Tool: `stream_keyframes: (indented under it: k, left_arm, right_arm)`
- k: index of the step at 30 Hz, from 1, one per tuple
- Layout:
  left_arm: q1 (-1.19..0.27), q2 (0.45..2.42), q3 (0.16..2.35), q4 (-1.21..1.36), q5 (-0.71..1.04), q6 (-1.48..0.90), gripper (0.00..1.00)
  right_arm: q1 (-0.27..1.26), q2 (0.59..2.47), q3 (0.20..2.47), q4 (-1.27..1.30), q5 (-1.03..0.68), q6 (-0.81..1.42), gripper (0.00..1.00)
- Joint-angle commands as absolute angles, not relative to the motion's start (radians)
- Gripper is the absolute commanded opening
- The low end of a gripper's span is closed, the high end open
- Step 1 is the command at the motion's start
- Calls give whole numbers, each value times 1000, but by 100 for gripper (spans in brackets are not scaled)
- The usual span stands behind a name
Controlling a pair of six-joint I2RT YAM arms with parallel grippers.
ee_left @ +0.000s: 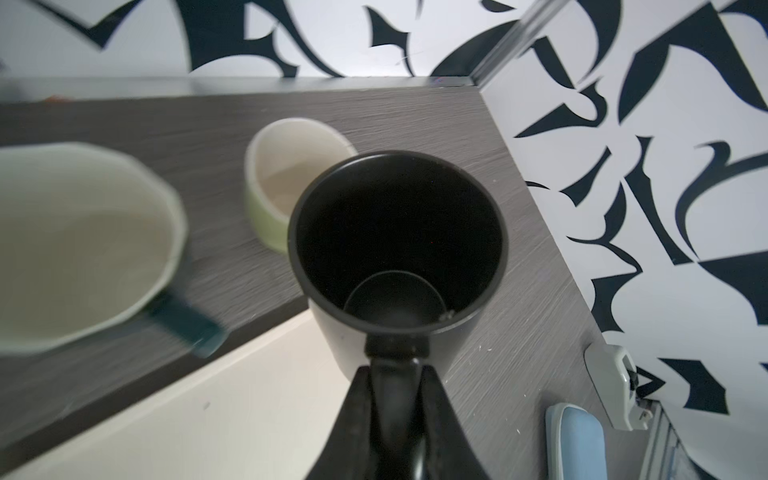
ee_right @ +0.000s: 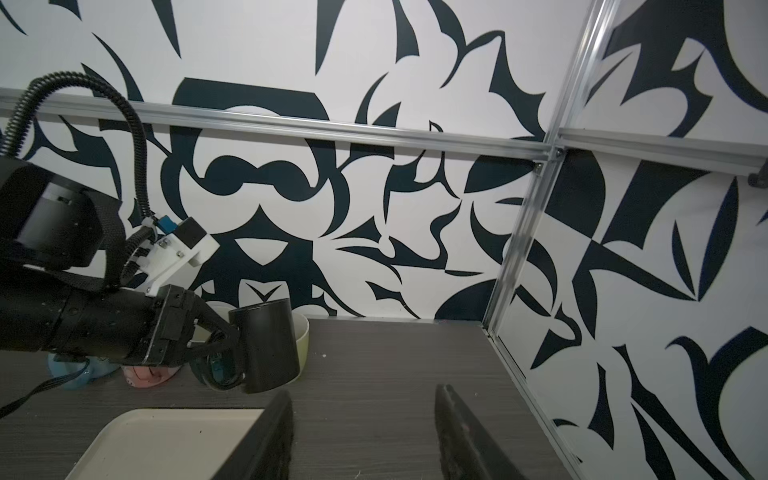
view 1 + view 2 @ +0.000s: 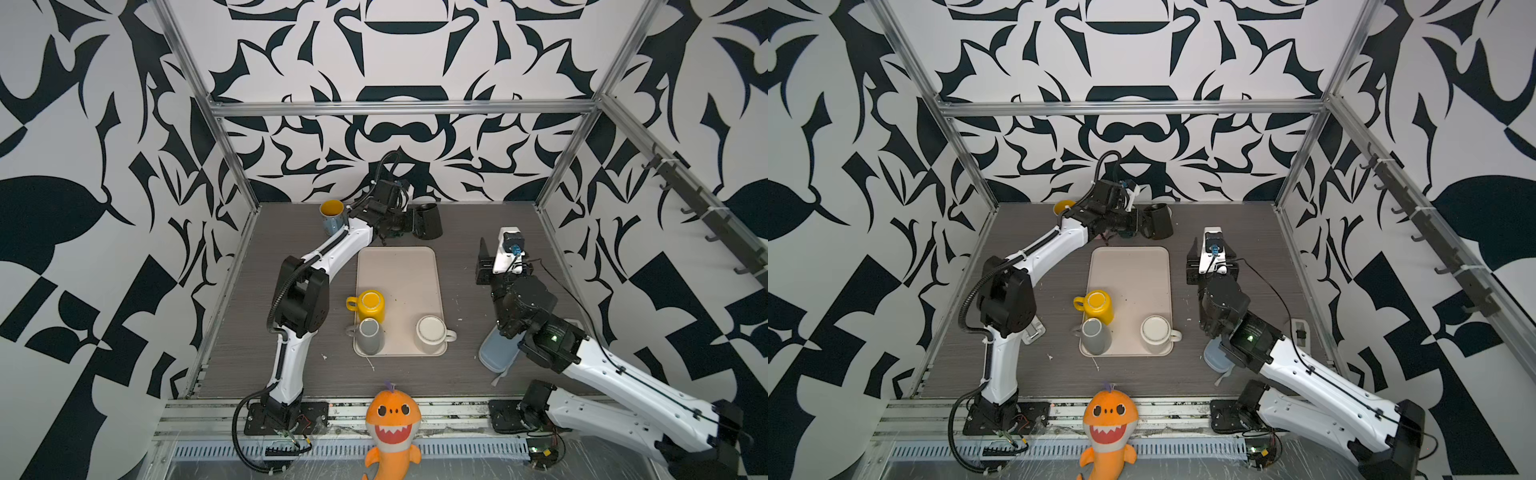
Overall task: Turn the mug right side up
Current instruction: 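Carry the black mug with the left gripper and lower it beside the light green mug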
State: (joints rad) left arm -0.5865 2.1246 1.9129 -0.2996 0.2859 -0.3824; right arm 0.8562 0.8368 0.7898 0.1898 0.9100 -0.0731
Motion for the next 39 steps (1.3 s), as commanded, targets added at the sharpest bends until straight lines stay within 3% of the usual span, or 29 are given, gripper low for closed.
stream_keyframes:
  k: [1, 17, 36, 37, 39]
  left_arm:
    - [-626, 2147, 1982, -105, 288, -325, 0]
    - [-731, 2391, 2094, 51, 72, -183, 0]
    - [-751, 2588, 2189, 121, -50, -62, 0]
    - [-752, 2591, 2190, 123, -58, -55, 0]
    - [-755, 2592, 2185, 122, -68, -35, 11]
  right_arm:
    - [842, 813, 796, 142, 909, 10, 57]
    - [781, 794, 777, 118, 867, 74, 57]
    - [739, 803, 778, 93, 836, 109, 58]
    - [737, 805, 777, 92, 835, 112, 58]
    - [735, 810, 778, 91, 830, 117, 58]
